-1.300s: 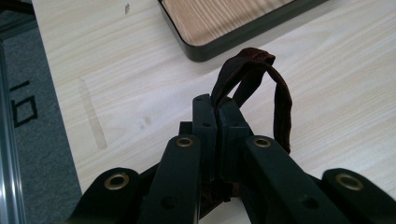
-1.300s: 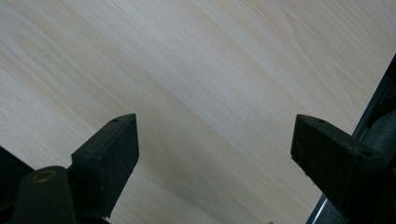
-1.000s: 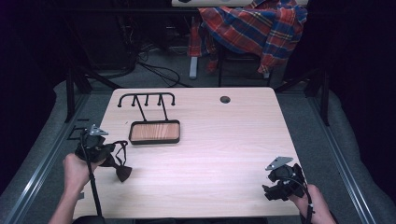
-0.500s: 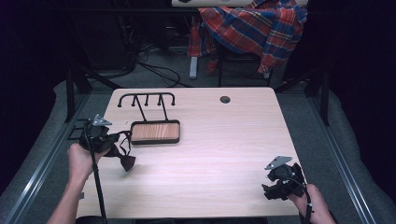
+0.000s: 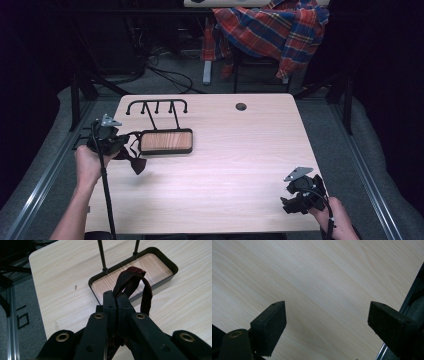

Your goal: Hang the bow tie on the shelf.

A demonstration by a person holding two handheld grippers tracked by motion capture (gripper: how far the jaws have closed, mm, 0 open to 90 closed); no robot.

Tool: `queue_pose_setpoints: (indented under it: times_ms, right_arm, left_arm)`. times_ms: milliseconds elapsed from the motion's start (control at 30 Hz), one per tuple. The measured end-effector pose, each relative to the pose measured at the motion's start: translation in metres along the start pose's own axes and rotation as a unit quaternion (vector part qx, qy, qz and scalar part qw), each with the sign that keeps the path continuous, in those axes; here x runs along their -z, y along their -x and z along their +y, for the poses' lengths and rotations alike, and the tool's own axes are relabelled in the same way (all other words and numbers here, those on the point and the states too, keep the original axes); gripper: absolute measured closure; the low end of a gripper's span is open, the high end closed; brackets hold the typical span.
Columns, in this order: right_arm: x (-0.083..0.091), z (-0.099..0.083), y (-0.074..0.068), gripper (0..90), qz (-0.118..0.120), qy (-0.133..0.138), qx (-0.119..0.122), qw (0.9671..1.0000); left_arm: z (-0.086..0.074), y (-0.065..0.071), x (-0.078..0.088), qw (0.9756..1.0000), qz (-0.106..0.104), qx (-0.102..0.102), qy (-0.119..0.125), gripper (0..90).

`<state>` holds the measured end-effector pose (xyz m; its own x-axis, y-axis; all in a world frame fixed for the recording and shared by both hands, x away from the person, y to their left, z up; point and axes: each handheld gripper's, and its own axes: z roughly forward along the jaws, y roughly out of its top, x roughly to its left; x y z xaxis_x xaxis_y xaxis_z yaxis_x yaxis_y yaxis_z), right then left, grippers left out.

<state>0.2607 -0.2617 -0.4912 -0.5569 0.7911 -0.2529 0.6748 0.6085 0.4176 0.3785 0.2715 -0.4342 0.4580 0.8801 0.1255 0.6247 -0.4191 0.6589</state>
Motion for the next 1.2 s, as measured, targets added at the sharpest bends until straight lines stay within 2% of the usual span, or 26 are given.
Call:
queue_pose_setpoints:
  times_ms: [433,533,833,1100,1167,1200]
  right_arm:
    - [0.0,0.0,0.0,15.0,0.001,-0.004,0.005,1.0]
    - [-0.001,0.0,0.0,15.0,0.002,0.001,-0.001,1.0]
    - [0.0,0.0,0.0,15.0,0.003,-0.003,0.004,1.0]
    - [0.0,0.0,0.0,15.0,0.005,-0.002,0.003,1.0]
    - [-0.001,0.0,-0.001,15.0,0.003,-0.001,0.003,1.0]
    - [-0.001,0.0,-0.001,15.0,0.002,-0.002,0.004,1.0]
  left_arm:
    - [0.011,-0.007,0.002,0.9999,0.011,-0.003,0.012,87.9]
    - [0.014,-0.009,0.002,0.9998,0.011,-0.002,0.015,87.9]
    - [0.022,-0.015,0.003,0.9994,0.015,0.009,0.03,88.0]
    - [0.03,-0.02,0.007,0.9988,0.024,0.009,0.042,87.9]
    - [0.031,-0.021,0.007,0.9986,0.021,0.013,0.047,87.9]
    - [0.032,-0.024,0.007,0.9984,0.009,0.019,0.053,87.9]
